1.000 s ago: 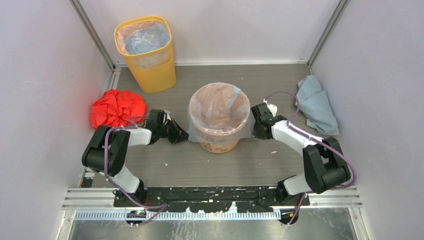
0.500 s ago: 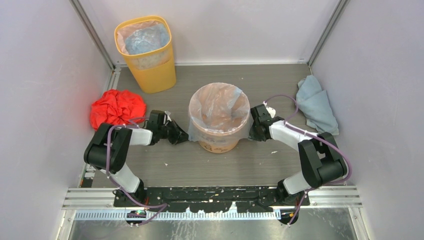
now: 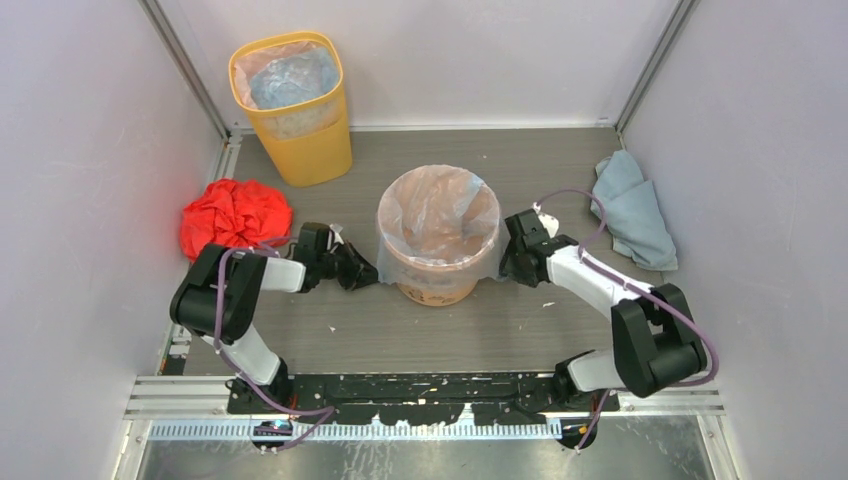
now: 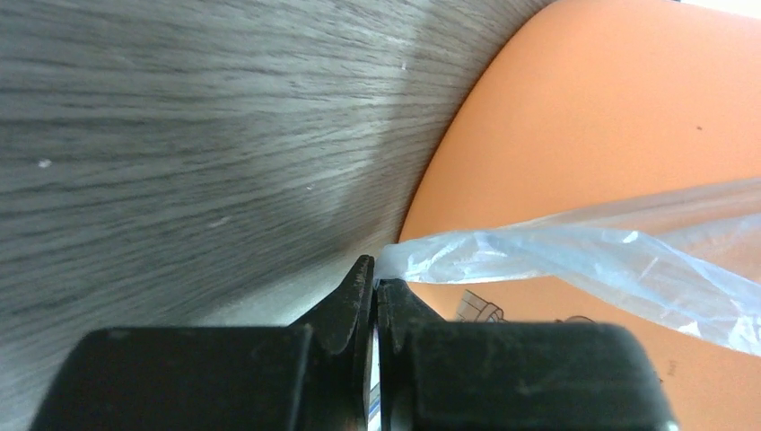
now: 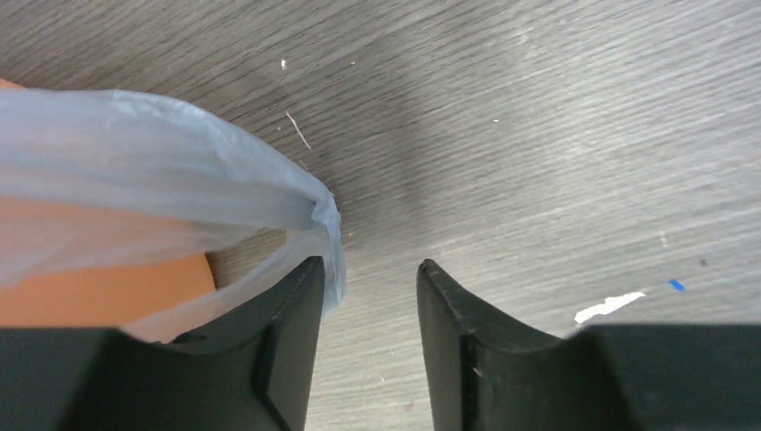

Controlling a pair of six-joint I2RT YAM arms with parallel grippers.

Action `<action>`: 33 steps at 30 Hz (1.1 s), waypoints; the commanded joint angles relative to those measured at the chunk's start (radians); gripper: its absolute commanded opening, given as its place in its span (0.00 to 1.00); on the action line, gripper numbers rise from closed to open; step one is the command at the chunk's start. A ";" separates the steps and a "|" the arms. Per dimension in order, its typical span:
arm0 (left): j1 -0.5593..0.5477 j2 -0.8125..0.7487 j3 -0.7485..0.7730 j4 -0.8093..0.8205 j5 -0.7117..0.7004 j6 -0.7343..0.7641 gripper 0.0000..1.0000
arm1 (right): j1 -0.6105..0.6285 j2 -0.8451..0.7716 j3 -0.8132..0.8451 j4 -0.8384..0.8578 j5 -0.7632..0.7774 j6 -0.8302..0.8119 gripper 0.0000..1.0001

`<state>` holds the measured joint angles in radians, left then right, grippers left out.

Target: Put the trash bags into the trash bin

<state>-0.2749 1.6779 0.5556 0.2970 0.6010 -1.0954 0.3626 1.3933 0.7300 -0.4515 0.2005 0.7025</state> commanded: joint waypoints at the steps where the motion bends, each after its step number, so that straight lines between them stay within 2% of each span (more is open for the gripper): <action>1: -0.004 -0.071 0.029 -0.018 0.026 0.016 0.05 | -0.003 -0.091 0.076 -0.085 0.072 -0.026 0.54; 5: -0.004 -0.101 0.043 -0.050 0.029 0.022 0.15 | -0.002 -0.138 0.112 -0.145 0.123 -0.047 0.69; 10: -0.003 -0.133 0.053 -0.099 0.031 0.043 0.30 | -0.002 -0.211 0.168 -0.220 0.206 -0.078 0.77; 14: -0.004 -0.140 0.058 -0.137 0.016 0.071 0.34 | -0.003 -0.256 0.232 -0.274 0.277 -0.111 0.78; 18: -0.004 -0.126 0.053 -0.134 0.007 0.077 0.33 | -0.002 -0.303 0.348 -0.319 0.329 -0.165 0.73; 22: -0.004 -0.115 0.053 -0.121 0.008 0.071 0.33 | -0.002 -0.304 0.522 -0.356 0.309 -0.244 0.65; 25: -0.003 -0.119 0.057 -0.117 0.009 0.067 0.33 | -0.001 -0.248 0.643 -0.384 0.209 -0.302 0.44; 27: -0.003 -0.122 0.059 -0.117 0.011 0.065 0.33 | 0.000 -0.206 0.713 -0.402 0.127 -0.320 0.25; 30: -0.003 -0.127 0.064 -0.121 0.011 0.065 0.33 | 0.023 -0.150 0.798 -0.421 0.002 -0.334 0.08; 31: -0.004 -0.128 0.064 -0.123 0.011 0.065 0.33 | 0.042 -0.128 0.827 -0.427 -0.023 -0.342 0.03; 33: -0.003 -0.128 0.068 -0.124 0.014 0.063 0.33 | 0.115 -0.083 0.881 -0.447 -0.025 -0.365 0.01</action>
<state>-0.2749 1.5684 0.5858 0.1623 0.6060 -1.0393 0.3847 1.2346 1.5127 -0.8524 0.2886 0.4019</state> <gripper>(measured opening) 0.333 0.039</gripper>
